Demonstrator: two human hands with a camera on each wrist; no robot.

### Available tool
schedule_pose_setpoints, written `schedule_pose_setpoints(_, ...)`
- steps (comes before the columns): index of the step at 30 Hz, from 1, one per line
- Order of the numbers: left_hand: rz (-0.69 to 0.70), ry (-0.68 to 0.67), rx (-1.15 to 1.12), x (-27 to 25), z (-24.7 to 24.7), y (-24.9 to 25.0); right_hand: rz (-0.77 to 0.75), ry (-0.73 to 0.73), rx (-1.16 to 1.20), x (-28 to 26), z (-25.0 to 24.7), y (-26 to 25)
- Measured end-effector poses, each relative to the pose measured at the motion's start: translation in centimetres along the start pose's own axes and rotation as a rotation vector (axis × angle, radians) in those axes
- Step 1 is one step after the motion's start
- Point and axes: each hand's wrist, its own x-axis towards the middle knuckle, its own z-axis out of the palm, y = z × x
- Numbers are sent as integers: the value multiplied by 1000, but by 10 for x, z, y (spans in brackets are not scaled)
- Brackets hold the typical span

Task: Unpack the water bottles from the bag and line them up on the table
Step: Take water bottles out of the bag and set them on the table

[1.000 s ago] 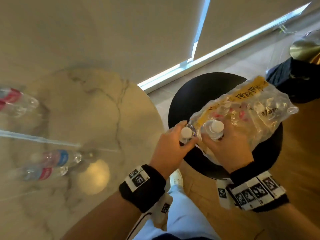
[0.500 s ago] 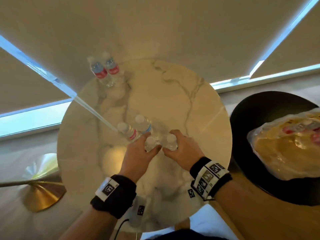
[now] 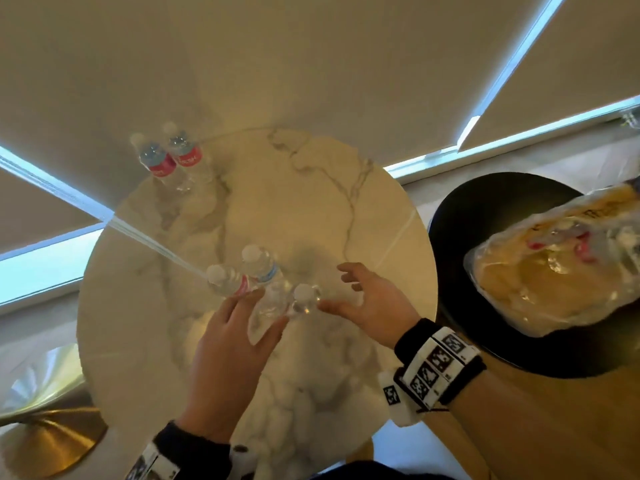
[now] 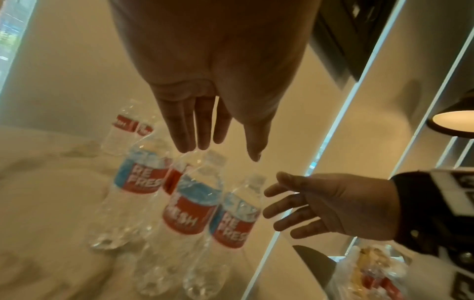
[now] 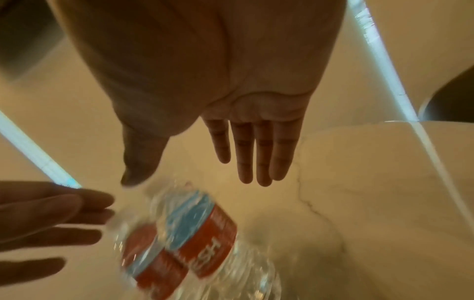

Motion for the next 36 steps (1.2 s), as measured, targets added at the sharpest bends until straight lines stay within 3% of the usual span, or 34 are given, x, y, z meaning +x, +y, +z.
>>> schedule_pose_setpoints(6, 312, -71, -45, 10, 45, 106, 234, 432, 186, -28, -96, 82)
schedule_pose_setpoints(9, 382, -266, -113, 29, 107, 172, 430, 575, 215, -32, -144, 146)
schedule_pose_setpoints(12, 442, -481, -170, 50, 189, 234, 606, 615, 346, -28, -182, 211)
schedule_pose_setpoints(18, 375, -758, -51, 95, 349, 307, 850, 615, 431, -2, -235, 309)
schedule_pose_setpoints(22, 124, -902, -113, 110, 419, 330, 904, 603, 398, 16, -267, 344)
schedule_pose_setpoints(27, 106, -683, -248, 132, 466, 344, 854, 658, 471, 30, -279, 374)
schedule_pose_setpoints(30, 171, -527, -198, 141, 468, 356, 853, 496, 425, 24, -275, 367)
schedule_pose_setpoints(32, 204, -508, -142, 142, 468, 355, 869, 432, 297, 19, -271, 361)
schedule_pose_setpoints(35, 294, -521, -98, 140, 452, 351, 770, 375, 143, 14, -263, 356)
schedule_pose_setpoints(36, 306, -544, -112, 140, 446, 349, 741, 404, 190, 12, -260, 356)
